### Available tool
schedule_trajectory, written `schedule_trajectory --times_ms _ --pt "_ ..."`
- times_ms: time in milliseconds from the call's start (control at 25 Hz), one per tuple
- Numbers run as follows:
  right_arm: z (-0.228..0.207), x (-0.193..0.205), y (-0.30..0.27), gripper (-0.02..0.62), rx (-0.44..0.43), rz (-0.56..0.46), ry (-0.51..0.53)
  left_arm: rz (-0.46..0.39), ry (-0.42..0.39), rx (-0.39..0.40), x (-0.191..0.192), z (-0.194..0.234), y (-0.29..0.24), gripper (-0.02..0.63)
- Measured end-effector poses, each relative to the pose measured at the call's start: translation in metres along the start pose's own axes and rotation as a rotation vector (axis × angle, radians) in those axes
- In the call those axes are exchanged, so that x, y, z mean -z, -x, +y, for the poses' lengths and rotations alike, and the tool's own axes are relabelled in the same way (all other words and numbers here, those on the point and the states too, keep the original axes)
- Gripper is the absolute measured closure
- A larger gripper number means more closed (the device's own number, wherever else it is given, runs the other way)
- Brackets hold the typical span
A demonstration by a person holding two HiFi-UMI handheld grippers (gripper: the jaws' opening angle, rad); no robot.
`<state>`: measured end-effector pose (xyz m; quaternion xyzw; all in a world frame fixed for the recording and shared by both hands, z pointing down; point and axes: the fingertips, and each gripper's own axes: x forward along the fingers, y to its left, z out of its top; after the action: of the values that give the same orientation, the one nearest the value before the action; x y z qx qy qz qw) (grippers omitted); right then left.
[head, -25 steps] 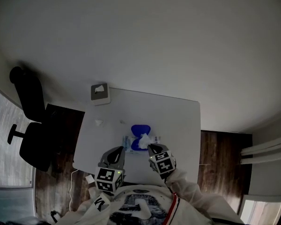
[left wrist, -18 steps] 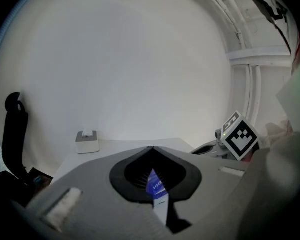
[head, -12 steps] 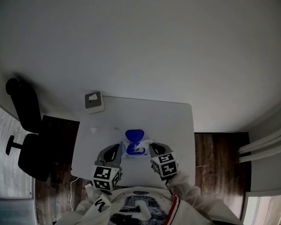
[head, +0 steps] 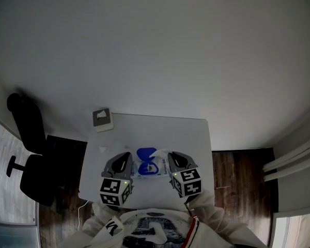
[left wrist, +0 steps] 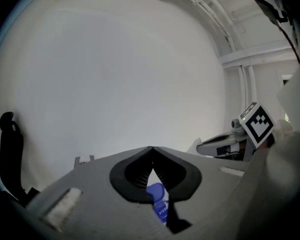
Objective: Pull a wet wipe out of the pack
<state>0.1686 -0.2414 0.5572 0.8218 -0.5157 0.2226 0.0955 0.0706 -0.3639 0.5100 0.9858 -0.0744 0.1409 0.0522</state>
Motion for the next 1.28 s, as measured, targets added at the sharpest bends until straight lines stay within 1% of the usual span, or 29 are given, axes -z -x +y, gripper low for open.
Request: schedule_trajectory --times_ms 200,440,560,680,840,1040,1280 --pt "-0.011 -0.045 0.015 0.583 0.040 -0.118 0.005 -0.053 -0.045 0.014 -0.034 -0.004 -0.007 0.601" --pt "-0.016 -0.110 0.046 0.583 0.078 -0.266 0.039 -0.146 -0.120 0.038 -0.098 -0.014 -0.009 0.601" --pt "-0.014 -0.139 0.062 0.583 0.088 -0.345 0.044 -0.180 -0.135 0.041 -0.122 -0.018 -0.006 0.601" --pt "-0.009 -0.160 0.073 0.583 0.089 -0.398 0.053 -0.213 -0.144 0.033 -0.137 -0.018 -0.001 0.601" --pt "-0.008 -0.174 0.080 0.583 0.107 -0.428 0.061 -0.231 -0.141 0.038 -0.148 -0.018 -0.001 0.601" --pt "-0.008 -0.177 0.080 0.583 0.127 -0.433 0.052 -0.261 -0.141 0.041 -0.161 -0.014 0.000 0.601" --pt "-0.005 -0.168 0.077 0.583 0.172 -0.427 0.019 -0.237 -0.141 0.077 -0.147 -0.007 -0.003 0.601"
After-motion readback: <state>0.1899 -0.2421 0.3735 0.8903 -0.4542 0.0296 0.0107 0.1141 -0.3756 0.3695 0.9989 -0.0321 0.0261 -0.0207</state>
